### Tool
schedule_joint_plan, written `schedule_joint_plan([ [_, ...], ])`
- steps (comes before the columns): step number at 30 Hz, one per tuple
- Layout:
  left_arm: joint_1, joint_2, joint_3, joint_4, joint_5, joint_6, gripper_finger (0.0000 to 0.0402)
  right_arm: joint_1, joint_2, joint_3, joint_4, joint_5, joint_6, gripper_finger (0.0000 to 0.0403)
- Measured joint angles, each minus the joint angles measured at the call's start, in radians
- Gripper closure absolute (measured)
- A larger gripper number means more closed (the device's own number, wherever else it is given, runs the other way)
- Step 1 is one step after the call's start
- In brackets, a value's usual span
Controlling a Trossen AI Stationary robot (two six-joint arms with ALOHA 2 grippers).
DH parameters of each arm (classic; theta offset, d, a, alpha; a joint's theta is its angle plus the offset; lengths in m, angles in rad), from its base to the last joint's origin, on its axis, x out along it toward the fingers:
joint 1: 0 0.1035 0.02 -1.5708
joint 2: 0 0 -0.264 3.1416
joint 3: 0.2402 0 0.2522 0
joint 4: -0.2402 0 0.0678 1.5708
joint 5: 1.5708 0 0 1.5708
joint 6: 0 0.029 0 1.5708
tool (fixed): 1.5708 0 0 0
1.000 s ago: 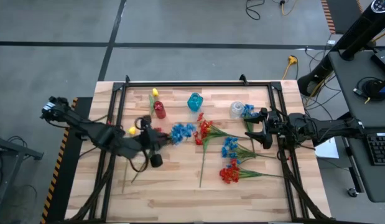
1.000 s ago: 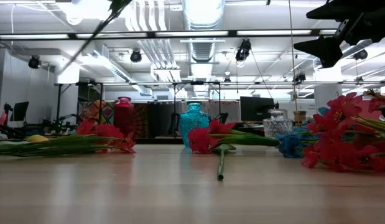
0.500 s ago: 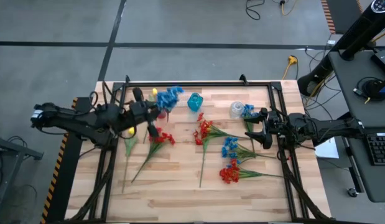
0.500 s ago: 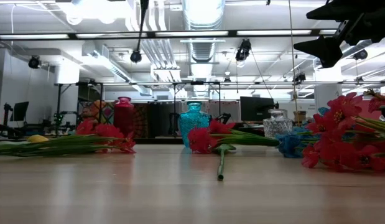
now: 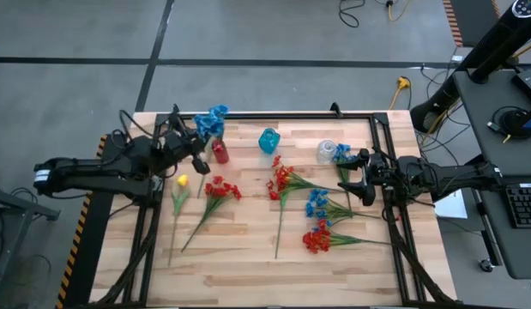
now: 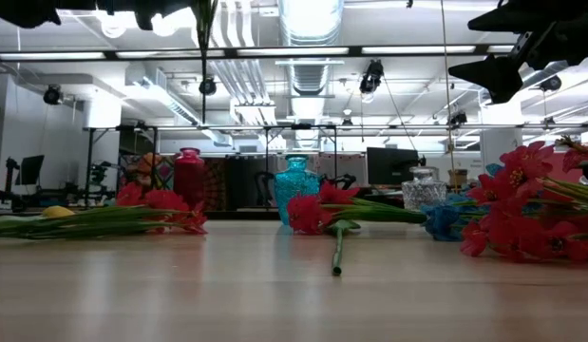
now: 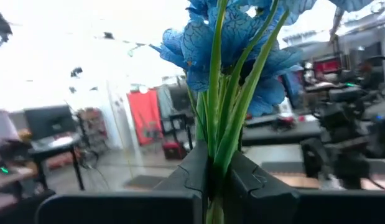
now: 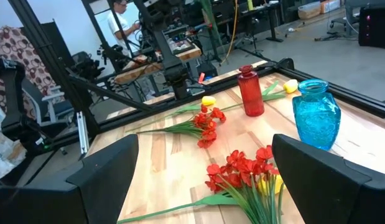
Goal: Sort flowers into vase by color
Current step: Put the bottom left blue flower into the red vase
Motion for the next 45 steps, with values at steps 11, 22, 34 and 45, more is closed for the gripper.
schedule_joint_plan([
  [11,0.119,-0.010,-0.111,0.120,-0.004,0.012,0.0395,0.000,0.000,0.000,0.000,0.000,0.000,0.0041],
  [22,0.135,-0.006,-0.117,0.105,-0.029,0.015,0.0395,0.000,0.000,-0.002,0.000,0.001,0.000,0.0041],
  [34,0.136,-0.009,-0.158,0.099,-0.097,-0.014,0.0395,0.000,0.000,-0.002,0.000,0.001,0.000,0.0041],
  [45,0.136,-0.004,-0.180,0.099,-0.097,-0.046,0.0395,0.000,0.000,-0.002,-0.001,0.001,0.000,0.0041],
])
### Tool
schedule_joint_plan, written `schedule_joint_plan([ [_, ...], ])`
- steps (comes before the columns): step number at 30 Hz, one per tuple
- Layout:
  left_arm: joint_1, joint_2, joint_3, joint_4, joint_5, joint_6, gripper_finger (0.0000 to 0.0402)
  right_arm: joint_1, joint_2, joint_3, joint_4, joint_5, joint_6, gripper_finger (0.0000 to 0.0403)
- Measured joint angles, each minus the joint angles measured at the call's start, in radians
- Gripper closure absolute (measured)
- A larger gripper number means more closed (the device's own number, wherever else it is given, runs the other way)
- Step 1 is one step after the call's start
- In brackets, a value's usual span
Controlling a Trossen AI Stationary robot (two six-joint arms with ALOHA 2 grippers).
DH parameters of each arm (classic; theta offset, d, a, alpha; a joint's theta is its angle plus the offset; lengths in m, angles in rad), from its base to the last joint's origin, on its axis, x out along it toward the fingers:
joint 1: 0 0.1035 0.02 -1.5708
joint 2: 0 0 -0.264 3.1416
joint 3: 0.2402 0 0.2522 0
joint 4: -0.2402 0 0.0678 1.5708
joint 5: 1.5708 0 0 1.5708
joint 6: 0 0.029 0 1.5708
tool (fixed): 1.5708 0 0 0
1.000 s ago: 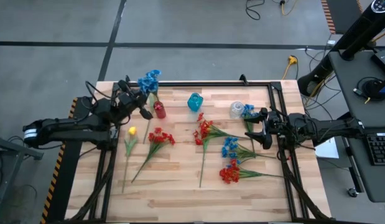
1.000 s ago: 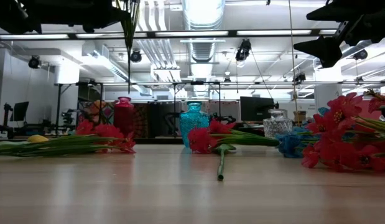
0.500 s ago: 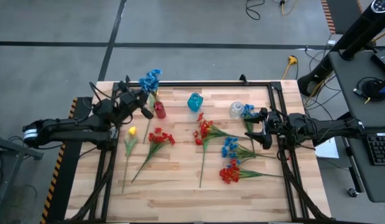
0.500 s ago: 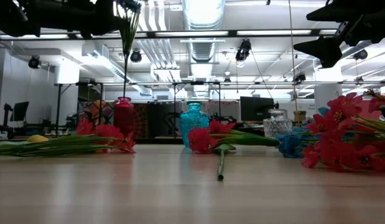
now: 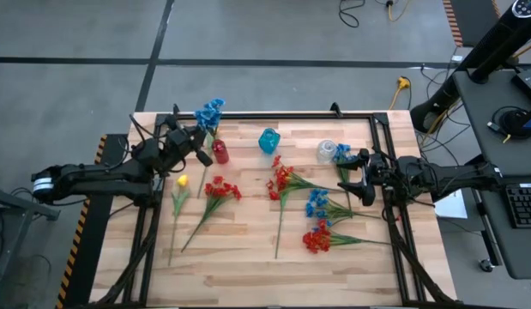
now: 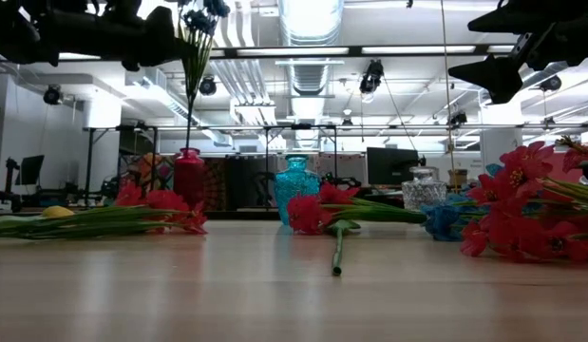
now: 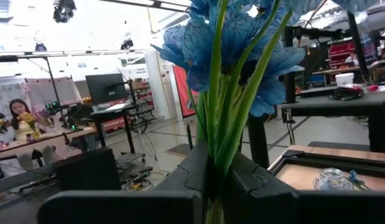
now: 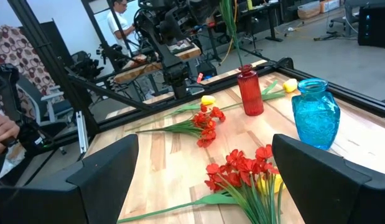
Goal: Sort flowers into vase by color
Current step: Put the bottom left blue flower into the red vase
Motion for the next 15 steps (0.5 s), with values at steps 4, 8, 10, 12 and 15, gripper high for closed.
schedule_joint_plan([
  [4,0.000,0.000,0.000,0.000,0.000,-0.019,0.0395,0.000,0.000,0.000,0.000,0.000,0.000,0.0041],
  [8,0.000,0.000,0.000,-0.003,0.000,-0.029,0.0395,0.000,0.000,0.000,0.000,0.000,0.000,0.0041],
  [10,0.000,0.000,0.000,-0.010,0.000,-0.035,0.0390,0.000,0.000,0.000,0.000,0.000,0.000,0.0041],
  [12,0.000,0.000,0.000,-0.028,0.000,-0.038,0.0380,0.000,0.000,0.000,0.000,0.000,0.000,0.0041],
  [15,0.000,0.000,0.000,-0.057,-0.007,-0.054,0.0355,0.000,0.000,0.000,0.000,0.000,0.000,0.0041],
])
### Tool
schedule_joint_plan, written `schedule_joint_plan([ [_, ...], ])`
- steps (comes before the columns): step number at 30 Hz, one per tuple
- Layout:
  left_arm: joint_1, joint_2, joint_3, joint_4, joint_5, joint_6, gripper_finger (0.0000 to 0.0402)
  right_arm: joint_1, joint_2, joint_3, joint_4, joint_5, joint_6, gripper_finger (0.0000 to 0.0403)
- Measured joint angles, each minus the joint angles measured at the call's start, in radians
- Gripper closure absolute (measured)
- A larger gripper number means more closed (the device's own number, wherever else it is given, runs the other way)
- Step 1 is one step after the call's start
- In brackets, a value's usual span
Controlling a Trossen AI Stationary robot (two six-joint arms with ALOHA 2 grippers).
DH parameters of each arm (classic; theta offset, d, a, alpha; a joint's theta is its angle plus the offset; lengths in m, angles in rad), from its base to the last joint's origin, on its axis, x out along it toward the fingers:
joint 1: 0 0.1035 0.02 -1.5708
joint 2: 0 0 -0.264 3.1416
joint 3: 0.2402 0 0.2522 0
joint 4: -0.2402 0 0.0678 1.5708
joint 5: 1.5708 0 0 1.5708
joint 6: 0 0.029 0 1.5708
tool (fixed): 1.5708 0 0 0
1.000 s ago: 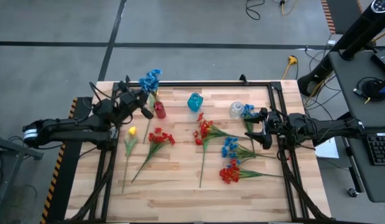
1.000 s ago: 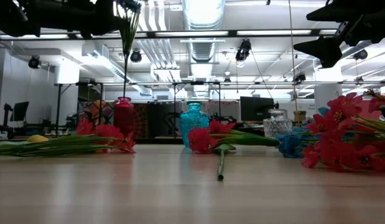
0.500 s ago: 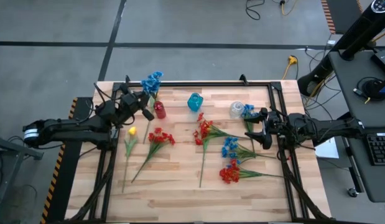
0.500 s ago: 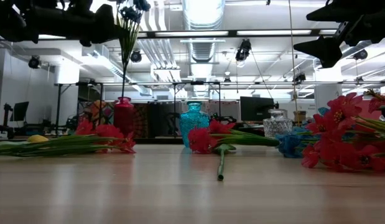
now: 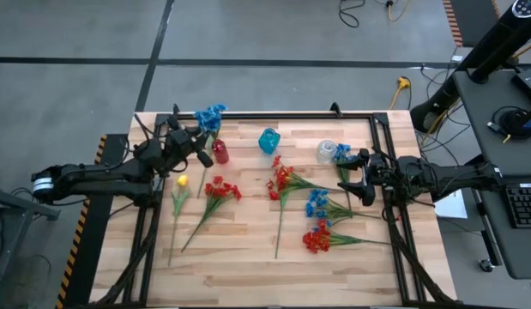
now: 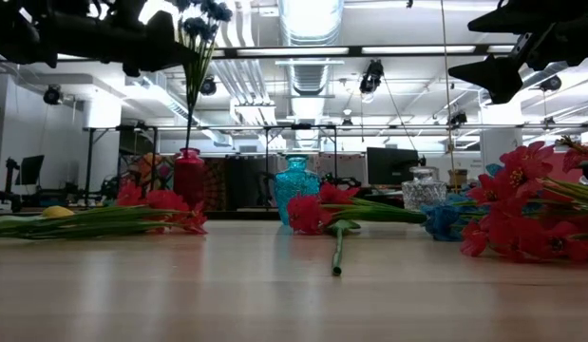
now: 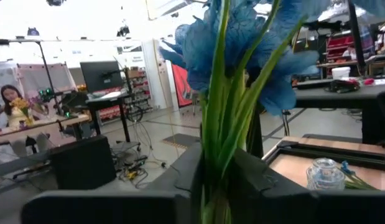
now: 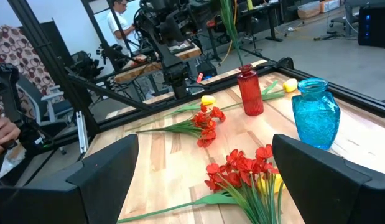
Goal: Sort flowers into vase by color
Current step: Put the bottom left blue flower into the red vase, then put the top center red flower into the transparent vase
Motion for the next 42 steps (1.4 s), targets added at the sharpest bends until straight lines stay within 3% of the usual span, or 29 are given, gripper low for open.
schedule_joint_plan([
  [14,0.000,-0.007,0.000,-0.079,-0.036,-0.047,0.0220,0.000,0.000,0.000,-0.006,0.000,0.018,0.0041],
  [24,0.000,-0.069,0.000,-0.266,-0.037,-0.096,0.0167,0.000,0.000,0.000,-0.025,0.000,0.027,0.0041],
  [37,-0.004,-0.078,0.219,-0.866,-0.032,-0.277,0.0108,0.000,0.000,0.000,-0.024,0.000,0.027,0.0041],
  [42,-0.004,-0.047,0.364,-1.168,0.072,-0.400,0.0100,0.000,0.000,0.000,-0.024,0.000,0.027,0.0041],
])
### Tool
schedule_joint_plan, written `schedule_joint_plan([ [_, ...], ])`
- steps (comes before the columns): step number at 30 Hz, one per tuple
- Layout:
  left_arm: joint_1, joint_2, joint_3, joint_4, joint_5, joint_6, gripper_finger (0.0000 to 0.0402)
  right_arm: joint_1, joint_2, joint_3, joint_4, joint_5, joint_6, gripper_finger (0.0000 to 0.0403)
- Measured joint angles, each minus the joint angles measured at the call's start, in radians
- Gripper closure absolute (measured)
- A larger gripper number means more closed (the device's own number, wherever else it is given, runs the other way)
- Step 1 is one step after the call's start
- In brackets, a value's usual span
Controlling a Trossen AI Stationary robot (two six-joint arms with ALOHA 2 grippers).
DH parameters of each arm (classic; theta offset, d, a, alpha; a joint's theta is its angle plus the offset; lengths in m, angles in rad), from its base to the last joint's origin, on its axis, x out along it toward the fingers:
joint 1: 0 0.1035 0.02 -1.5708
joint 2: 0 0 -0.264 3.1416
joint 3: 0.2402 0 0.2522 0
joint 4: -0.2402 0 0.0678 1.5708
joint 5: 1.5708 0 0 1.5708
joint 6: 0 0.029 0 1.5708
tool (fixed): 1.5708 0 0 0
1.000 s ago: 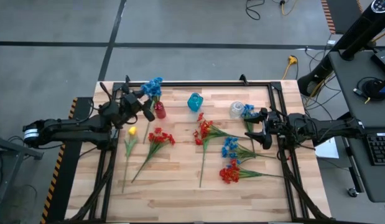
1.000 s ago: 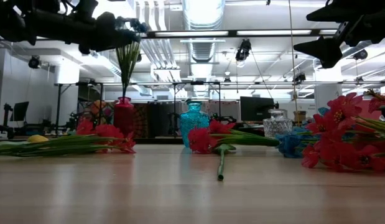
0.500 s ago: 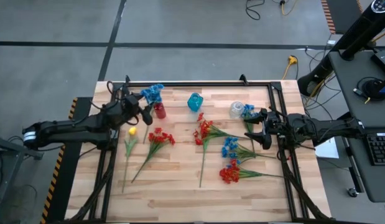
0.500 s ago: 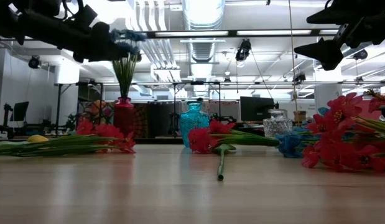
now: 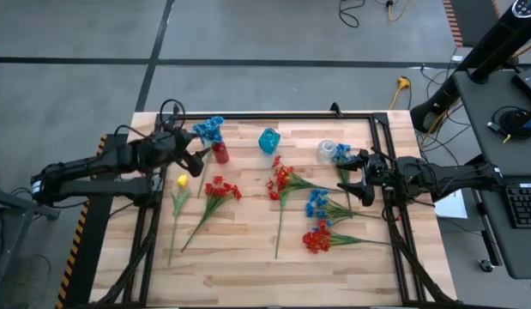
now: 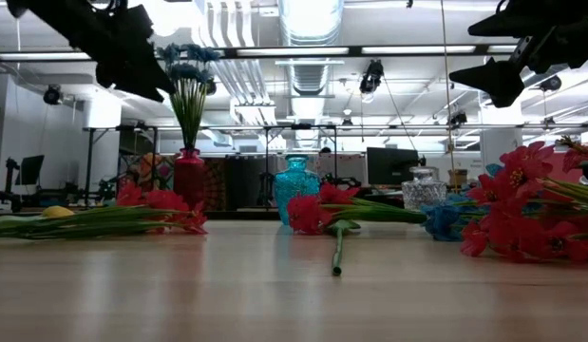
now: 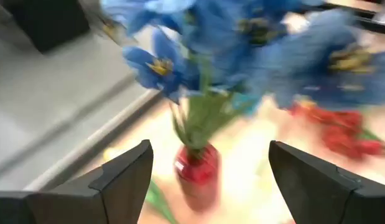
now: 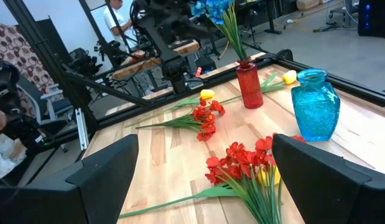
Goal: Sort flowers into vase by color
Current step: Put the top center red flower into the transparent vase
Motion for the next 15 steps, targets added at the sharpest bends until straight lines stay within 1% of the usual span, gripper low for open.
schedule_joint_plan([
  [4,-0.003,0.030,0.100,-0.202,0.087,-0.142,0.0100,0.000,0.000,0.000,0.000,0.000,0.000,0.0041],
  [8,-0.037,0.051,0.158,-0.365,0.104,-0.257,0.0100,0.000,0.000,0.000,0.004,0.000,0.030,0.0041],
  [12,-0.128,0.047,0.171,-0.453,0.111,-0.397,0.0100,0.000,0.000,0.000,0.004,-0.001,0.135,0.0041],
  [15,-0.237,0.043,0.173,-0.474,0.106,-0.502,0.0099,0.000,0.000,0.000,0.004,0.000,0.173,0.0041],
])
